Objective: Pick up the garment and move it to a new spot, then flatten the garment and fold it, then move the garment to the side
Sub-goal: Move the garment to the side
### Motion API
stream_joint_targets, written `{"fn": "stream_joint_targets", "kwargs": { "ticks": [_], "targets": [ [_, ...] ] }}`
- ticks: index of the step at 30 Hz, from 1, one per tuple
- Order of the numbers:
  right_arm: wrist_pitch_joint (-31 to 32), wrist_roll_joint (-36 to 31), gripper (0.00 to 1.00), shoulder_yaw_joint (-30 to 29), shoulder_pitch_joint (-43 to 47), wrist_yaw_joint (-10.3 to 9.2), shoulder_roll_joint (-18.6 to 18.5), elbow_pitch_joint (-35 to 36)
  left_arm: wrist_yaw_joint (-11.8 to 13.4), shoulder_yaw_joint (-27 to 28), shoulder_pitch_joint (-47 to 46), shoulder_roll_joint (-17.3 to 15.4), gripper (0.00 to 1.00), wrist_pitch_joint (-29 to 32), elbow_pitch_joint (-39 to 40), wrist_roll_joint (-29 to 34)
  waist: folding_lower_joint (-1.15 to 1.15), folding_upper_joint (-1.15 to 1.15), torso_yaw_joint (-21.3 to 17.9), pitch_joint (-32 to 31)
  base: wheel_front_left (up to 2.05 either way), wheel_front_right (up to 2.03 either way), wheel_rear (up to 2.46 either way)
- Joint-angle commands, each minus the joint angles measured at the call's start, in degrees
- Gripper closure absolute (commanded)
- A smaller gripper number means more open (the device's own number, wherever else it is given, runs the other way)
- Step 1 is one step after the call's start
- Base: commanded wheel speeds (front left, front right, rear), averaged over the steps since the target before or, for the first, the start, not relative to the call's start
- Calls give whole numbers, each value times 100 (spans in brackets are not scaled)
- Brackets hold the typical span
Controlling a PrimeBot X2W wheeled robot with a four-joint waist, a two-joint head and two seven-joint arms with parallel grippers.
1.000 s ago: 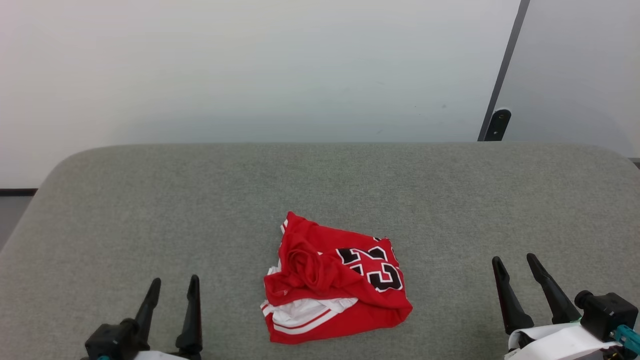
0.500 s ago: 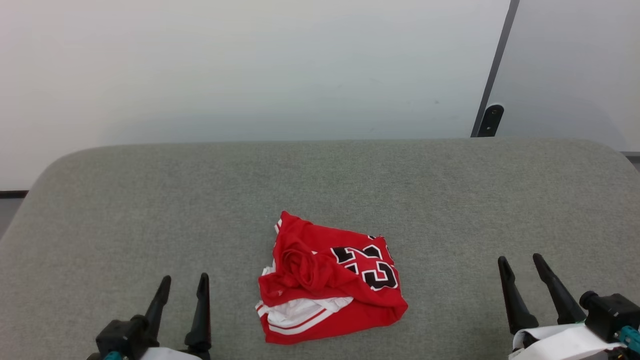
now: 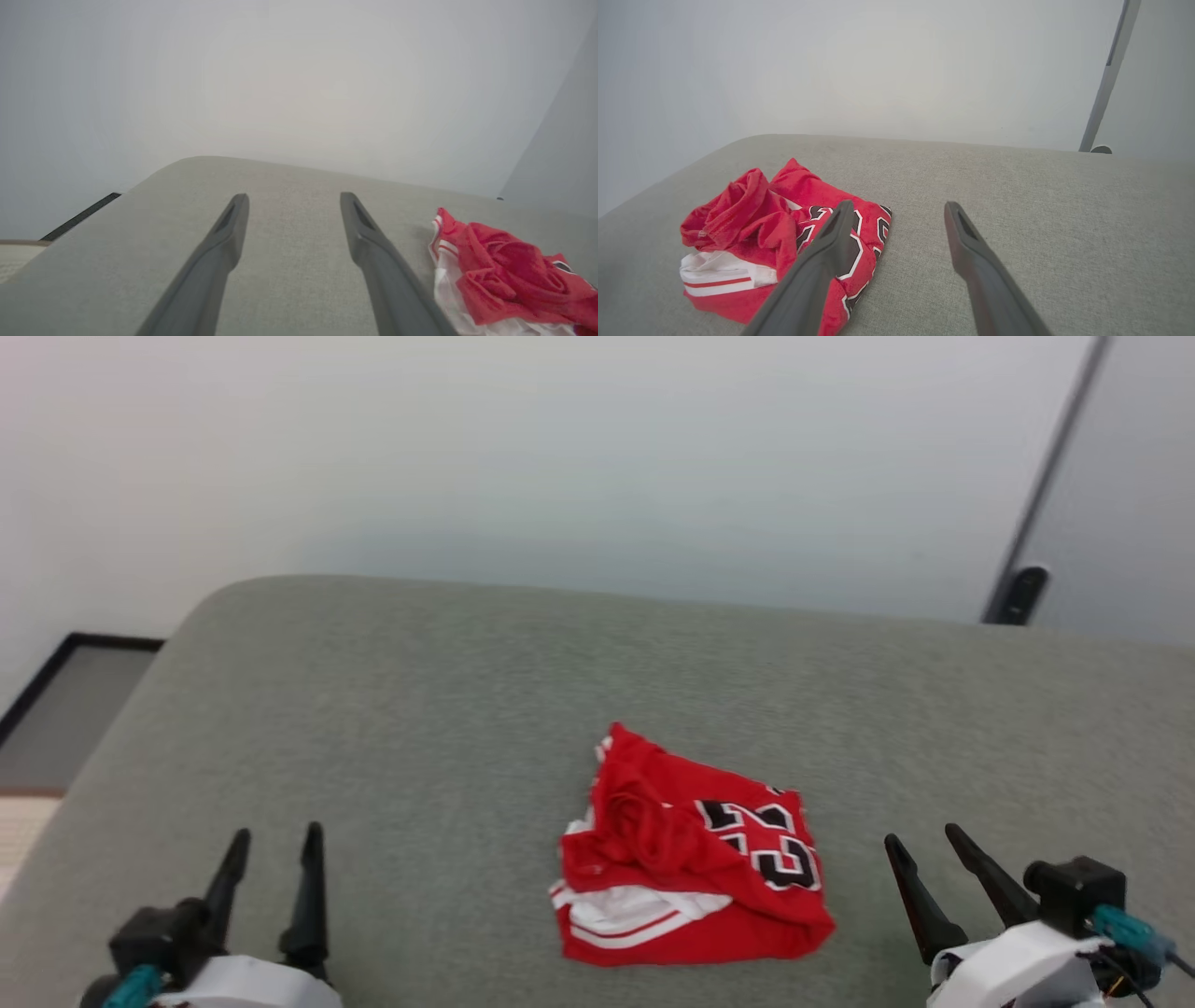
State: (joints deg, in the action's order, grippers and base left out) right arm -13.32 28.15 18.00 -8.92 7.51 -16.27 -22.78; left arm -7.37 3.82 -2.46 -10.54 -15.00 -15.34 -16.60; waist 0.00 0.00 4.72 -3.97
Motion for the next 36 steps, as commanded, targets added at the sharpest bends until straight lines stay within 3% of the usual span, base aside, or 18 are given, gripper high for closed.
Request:
{"fn": "stream_joint_targets", "kwargs": {
  "ticks": [1, 5, 15, 26, 36],
  "targets": [
    [79, 81, 0, 46, -97, -5, -18, -115, -6, 40, -51, -29, 0, -21, -20, -28, 0, 0, 568, -101, 0, 0, 0],
    [482, 249, 0, 186, -327, -5, -49, -480, 0, 129, -20, -104, 0, -21, -75, -62, 0, 0, 1014, -165, 0, 0, 0],
    [2623, 533, 0, 170, -1102, -5, -102, -1549, -7, -4, 130, -50, 0, -22, -154, -152, 0, 0, 1740, -260, 0, 0, 0],
    [4377, -607, 0, -522, -2116, -5, 152, -2865, -11, -123, 59, 110, 0, -21, -148, -299, 0, 0, 1994, 17, 0, 0, 0],
    [5116, -1661, 0, -1362, -2504, -5, 624, -3720, -15, -221, -86, 266, 0, -21, -238, -403, 0, 0, 2070, 215, 0, 0, 0]
  ]
}}
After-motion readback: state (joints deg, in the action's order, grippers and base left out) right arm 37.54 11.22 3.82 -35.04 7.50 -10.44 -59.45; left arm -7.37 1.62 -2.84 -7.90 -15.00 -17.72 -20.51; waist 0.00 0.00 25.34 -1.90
